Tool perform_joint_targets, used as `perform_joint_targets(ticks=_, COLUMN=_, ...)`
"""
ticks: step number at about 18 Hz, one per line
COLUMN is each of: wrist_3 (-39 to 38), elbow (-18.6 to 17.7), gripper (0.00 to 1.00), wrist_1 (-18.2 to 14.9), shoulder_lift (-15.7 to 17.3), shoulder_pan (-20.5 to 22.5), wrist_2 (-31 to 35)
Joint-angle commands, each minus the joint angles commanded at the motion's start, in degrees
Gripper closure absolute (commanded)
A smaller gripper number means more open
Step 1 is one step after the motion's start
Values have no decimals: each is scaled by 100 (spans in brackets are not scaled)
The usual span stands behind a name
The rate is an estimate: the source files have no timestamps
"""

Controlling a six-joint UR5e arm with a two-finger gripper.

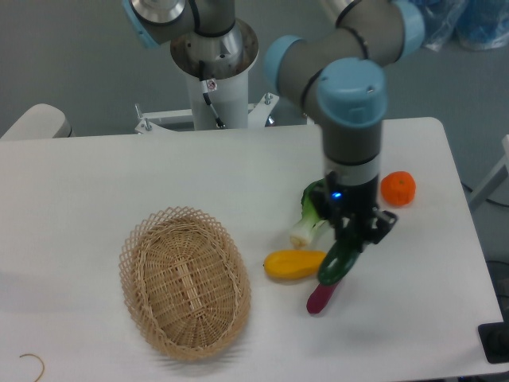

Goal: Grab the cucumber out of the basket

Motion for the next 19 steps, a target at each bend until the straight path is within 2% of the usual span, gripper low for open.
perform_joint_targets(ticks=5, wrist_3=18, elbow=141, gripper=76, wrist_1=0, shoulder_lift=-97, shoulder_pan=0, wrist_2=0)
perform_joint_targets(ticks=19, wrist_3=27, elbow=158, gripper=76, wrist_1=9, shoulder_lift=-158, shoulder_pan=0, wrist_2=-9)
